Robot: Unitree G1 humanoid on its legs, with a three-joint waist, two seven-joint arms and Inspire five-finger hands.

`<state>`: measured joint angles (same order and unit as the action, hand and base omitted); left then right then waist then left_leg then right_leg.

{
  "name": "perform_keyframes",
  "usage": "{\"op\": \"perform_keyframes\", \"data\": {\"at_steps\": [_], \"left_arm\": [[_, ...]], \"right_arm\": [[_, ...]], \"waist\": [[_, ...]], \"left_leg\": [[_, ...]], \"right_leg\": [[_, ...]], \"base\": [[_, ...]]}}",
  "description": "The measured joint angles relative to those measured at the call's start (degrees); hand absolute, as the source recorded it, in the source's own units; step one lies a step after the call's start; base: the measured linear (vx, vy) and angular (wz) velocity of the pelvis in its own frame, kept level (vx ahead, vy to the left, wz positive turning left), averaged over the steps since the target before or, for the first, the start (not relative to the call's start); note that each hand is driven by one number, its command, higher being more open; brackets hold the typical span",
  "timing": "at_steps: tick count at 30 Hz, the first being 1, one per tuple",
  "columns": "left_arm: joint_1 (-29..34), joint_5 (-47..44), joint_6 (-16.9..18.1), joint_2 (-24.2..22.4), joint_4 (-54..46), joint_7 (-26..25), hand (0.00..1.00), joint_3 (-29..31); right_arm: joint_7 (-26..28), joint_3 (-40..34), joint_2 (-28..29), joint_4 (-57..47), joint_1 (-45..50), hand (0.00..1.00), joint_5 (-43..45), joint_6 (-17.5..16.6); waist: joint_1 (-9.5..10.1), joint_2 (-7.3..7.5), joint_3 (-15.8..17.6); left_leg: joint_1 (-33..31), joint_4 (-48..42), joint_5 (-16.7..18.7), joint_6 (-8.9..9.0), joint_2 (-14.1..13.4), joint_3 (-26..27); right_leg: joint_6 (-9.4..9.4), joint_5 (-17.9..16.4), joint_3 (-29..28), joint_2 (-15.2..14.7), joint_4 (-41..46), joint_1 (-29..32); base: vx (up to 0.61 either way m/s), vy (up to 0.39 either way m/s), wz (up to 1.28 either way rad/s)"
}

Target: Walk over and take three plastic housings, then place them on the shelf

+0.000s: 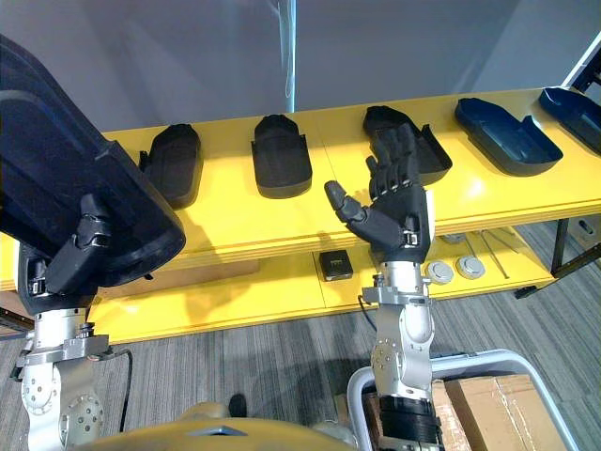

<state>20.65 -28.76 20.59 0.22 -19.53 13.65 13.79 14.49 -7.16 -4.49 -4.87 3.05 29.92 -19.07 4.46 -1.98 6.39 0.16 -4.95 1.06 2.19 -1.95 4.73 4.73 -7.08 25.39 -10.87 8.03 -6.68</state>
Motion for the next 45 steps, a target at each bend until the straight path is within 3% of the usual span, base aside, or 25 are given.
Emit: {"op": "perform_keyframes", "data": {"at_steps": [3, 4, 5, 6, 8, 9, 10, 12, 13, 14, 15, 16, 17, 18, 19, 20, 22, 24, 26, 28, 32, 37, 39, 43, 45], "left_arm": [[0.2, -0.5, -0.1, -0.5, 0.0, 0.1, 0.0, -1.2], [-0.2, -0.3, -0.2, -0.5, 0.1, 0.1, 0.0, -2.1], [-0.3, -0.3, -0.1, -0.4, 0.2, 0.1, 0.0, -2.7], [-0.5, -0.2, 0.3, 0.0, 1.1, 0.0, 0.0, -3.7], [-0.6, 0.0, 0.4, 0.0, 4.1, -0.6, 0.0, -4.8], [-0.6, 0.0, 0.4, 0.0, 4.8, -0.8, 0.0, -5.0], [-0.6, 0.2, 0.5, -0.1, 5.9, -1.2, 0.0, -5.0], [-0.3, 0.5, 0.5, -0.4, 6.2, -1.5, 0.0, -5.1], [-0.2, 1.0, 0.4, -0.1, 6.3, -1.6, 0.0, -5.0], [-0.3, 2.0, 0.4, 0.4, 6.3, -1.7, 0.0, -5.0], [-0.6, 2.5, 0.4, 0.9, 6.3, -1.9, 0.0, -4.9], [-1.1, 3.6, -0.2, 2.3, 6.8, -2.5, 0.0, -4.8], [-0.9, 4.3, -1.6, 3.3, 7.2, -2.5, 0.0, -4.7], [-0.7, 4.3, -2.0, 3.9, 7.2, -2.1, 0.0, -4.6], [-0.5, 4.3, -2.0, 5.6, 7.1, -1.4, 0.0, -3.8], [-0.7, 4.7, -2.0, 7.3, 6.9, -1.2, 0.0, -2.6], [-0.7, 4.4, -2.1, 8.3, 6.3, -0.8, 0.0, -1.0], [-1.0, 3.5, -2.0, 8.3, 4.6, 0.0, 0.0, 0.4], [-1.9, 3.4, -2.1, 7.9, 3.2, 0.6, 0.0, 0.4], [-3.2, 4.8, -2.1, 6.5, 2.2, 0.2, 0.0, -1.4], [-2.8, 10.8, -2.1, 5.3, 0.2, -1.6, 0.0, -2.7], [-2.7, 10.9, -2.5, 5.3, -0.3, -2.4, 0.0, -2.8], [-2.6, 11.0, -3.4, 5.1, -0.3, -3.2, 0.0, -3.0], [-2.1, 11.0, -4.7, 4.4, 1.5, -5.8, 0.0, -3.6], [-2.1, 11.0, -4.7, 3.8, 1.6, -6.3, 0.0, -3.5]], "right_arm": [[0.1, 0.5, -0.1, 1.0, 1.3, 1.0, -0.3, 1.0], [0.2, 0.4, -0.3, 1.3, 1.1, 1.0, -0.3, 1.0], [0.2, 0.5, -0.3, 1.4, 1.0, 1.0, -0.3, 1.1], [0.2, 0.6, -0.5, 1.5, 0.5, 1.0, -0.2, 1.2], [0.3, 1.1, -2.1, 1.7, 0.0, 1.0, -0.2, 1.2], [0.4, 1.2, -2.7, 1.7, 0.0, 1.0, -0.2, 1.2], [0.7, 1.1, -4.1, 1.7, -0.1, 1.0, -0.2, 0.6], [0.6, 1.0, -5.7, 2.3, 0.0, 1.0, -0.2, -0.6], [0.3, 0.9, -6.4, 3.2, 0.0, 1.0, -0.1, -1.2], [-0.3, 0.8, -5.8, 4.2, 0.0, 1.0, -0.1, -1.2], [-0.8, 0.6, -5.1, 4.5, -0.1, 1.0, -0.4, -1.3], [-2.3, 1.0, -3.0, 5.2, 0.0, 1.0, -0.5, -1.2], [-2.7, 1.0, -1.7, 5.2, 0.6, 1.0, -0.6, -1.2], [-2.8, 1.1, -1.3, 5.2, 0.5, 1.0, -0.4, -1.2], [-3.1, 1.6, -0.7, 5.0, 0.1, 1.0, -0.5, -1.7], [-3.8, 1.8, 0.0, 4.5, 0.0, 1.0, -2.4, -2.0], [-4.3, 1.8, 0.0, 2.3, 0.6, 1.0, -4.2, -2.2], [-4.8, 1.6, 0.0, -0.9, 1.4, 1.0, -4.5, -2.8], [-5.2, 0.7, 0.0, -3.3, 2.8, 1.0, -5.0, -2.9], [-5.2, -0.7, 0.1, -3.6, 4.3, 1.0, -4.9, -2.8], [-5.1, -1.7, 0.1, -3.6, 5.1, 1.0, -5.3, -2.8], [-5.2, -0.2, -0.3, -4.1, 5.0, 1.0, -7.2, -2.9], [-5.0, 0.4, -0.3, -4.1, 5.0, 1.0, -7.1, -2.8], [-3.1, 0.4, -0.9, -4.0, 5.0, 1.0, -7.0, -2.8], [-1.0, -0.2, -2.1, -4.0, 5.0, 1.0, -6.3, -2.8]], "waist": [[-0.24, 0.57, 0.4], [-0.87, 2.49, 1.6], [-1.25, 3.38, 2.3], [-1.67, 3.3, 2.8], [-2.44, 4.02, 3.6], [-2.71, 3.94, 3.5], [-3.16, 2.94, 3.3], [-3.62, 0.33, 3.1], [-4.07, -1.17, 2.8], [-4.52, -1.15, 2.6], [-4.45, -0.91, 2.7], [-3.78, 1.65, 4.1], [-3.03, 1.95, 4.1], [-2.58, 1.98, 4.1], [-1.72, 1.67, 4.3], [-1.85, 2.1, 4.0], [-2.16, 2.07, 3.8], [-2.32, 1.72, 3.6], [-2.73, 1.59, 3.1], [-3.72, 0.97, 2.6], [-4.26, 0.48, 2.2], [-4.17, 0.57, 1.6], [-4.17, 0.5, 1.7], [-4.13, 0.56, 2.2], [-4.6, 0.28, 2.2]], "left_leg": [[-1.9, -2.0, -1.0, 0.99, 0.7, -0.7], [-4.3, -6.0, -1.6, 2.24, 2.3, -1.0], [-6.1, -10.2, -0.9, 1.15, 1.8, -0.2], [-8.8, -17.2, -0.2, 1.41, -1.9, 2.2], [-9.7, -21.6, -1.0, 2.28, -8.0, 3.7], [-9.6, -21.9, -1.5, 2.11, -9.0, 3.5], [-9.0, -21.8, -3.5, 1.86, -10.8, 1.5], [-7.7, -21.4, -4.8, 1.78, -11.3, -0.6], [-5.9, -20.7, 1.6, 4.25, -11.1, 0.3], [-4.8, -19.8, 8.6, 8.68, -10.3, 1.8], [-4.8, -20.0, 10.5, 10.49, -9.6, 2.4], [-5.3, -22.3, 11.4, 8.6, -7.1, 3.1], [-5.9, -22.8, 12.2, 7.14, -6.5, 3.1], [-5.8, -22.4, 12.2, 6.26, -6.3, 3.5], [-5.3, -20.4, 11.9, 4.73, -6.2, 4.8], [-4.6, -17.9, 10.6, 3.15, -6.0, 4.8], [-2.4, -13.6, 8.6, 1.83, -4.7, 5.0], [-1.8, -10.8, 7.3, 1.15, -3.7, 5.1], [-2.1, -8.8, 6.0, 0.66, -2.7, 4.7], [-2.9, -7.0, 4.3, 0.53, -1.7, 4.1], [-2.6, -3.9, 2.6, 1.44, -2.7, 4.8], [-1.6, -1.0, 1.2, 2.34, -3.8, 6.3], [-2.1, -2.8, 1.8, 2.35, -4.3, 6.3], [-4.9, -15.2, 3.4, 1.62, -6.8, 8.2], [-3.3, -12.6, 3.0, 0.95, -6.7, 8.4]], "right_leg": [[0.0, 0.0, 1.6, -1.2, 0.2, 0.0], [0.0, 0.0, 3.0, -4.3, 1.2, 0.0], [-0.01, 0.0, 3.6, -5.6, 2.2, 0.0], [-0.13, -0.2, 4.1, -7.7, 3.9, -0.1], [0.58, -0.5, 3.9, -12.7, 7.2, 0.0], [1.43, -0.9, 3.3, -14.3, 8.3, 0.4], [5.49, -1.9, 0.9, -17.6, 11.1, 2.1], [8.29, -2.5, -1.4, -19.3, 13.7, 3.8], [9.76, -2.1, -2.5, -20.2, 14.2, 4.0], [9.66, -0.5, -2.7, -21.3, 13.2, 3.5], [10.12, 1.4, -2.8, -22.0, 12.3, 2.8], [9.45, 7.3, -3.9, -23.7, 9.6, 1.8], [6.93, 14.6, -3.4, -23.8, 8.2, 2.2], [5.44, 18.3, -3.0, -23.7, 7.6, 3.0], [2.81, 20.0, -2.0, -23.0, 8.7, 4.6], [3.02, 14.3, -2.0, -20.2, 12.8, 5.9], [3.34, 6.0, -1.8, -14.5, 14.9, 5.7], [2.95, 1.4, -1.9, -9.8, 13.2, 5.4], [1.87, 0.3, -2.2, -6.5, 7.1, 3.5], [3.32, 2.4, -4.8, -4.2, -0.2, 1.3], [2.81, 4.5, -5.3, -2.7, -2.9, 1.6], [2.38, 5.1, -6.9, -1.4, -3.9, 2.5], [2.45, 5.2, -6.9, -1.0, -4.0, 2.3], [1.99, 4.8, -6.8, -1.1, -4.1, -1.1], [1.82, 4.2, -6.5, -1.1, -4.0, -2.0]], "base": [[-0.04, 0.022, 0.26], [-0.05, 0.089, 0.46], [-0.08, 0.133, 0.5], [-0.08, 0.183, 0.3], [-0.06, 0.277, 0.06], [-0.02, 0.433, -0.17], [-0.02, 0.53, -0.2], [-0.02, 0.549, -0.18], [0.0, 0.544, 0.08], [0.01, 0.798, 0.19], [0.02, 0.601, 0.2], [0.02, 0.68, 0.16], [0.0, 0.533, 0.08], [0.01, 0.489, -0.02], [0.03, 0.351, -0.05], [0.04, 0.264, 0.02], [0.06, 0.144, 0.12], [0.01, 0.145, 0.04], [-0.01, 0.072, 0.14], [-0.03, 0.008, 0.23], [-0.03, -0.024, -0.07], [-0.03, -0.043, -0.16], [0.01, -0.014, -0.04], [0.0, 0.0, 0.0], [-0.02, 0.005, 0.15]]}}
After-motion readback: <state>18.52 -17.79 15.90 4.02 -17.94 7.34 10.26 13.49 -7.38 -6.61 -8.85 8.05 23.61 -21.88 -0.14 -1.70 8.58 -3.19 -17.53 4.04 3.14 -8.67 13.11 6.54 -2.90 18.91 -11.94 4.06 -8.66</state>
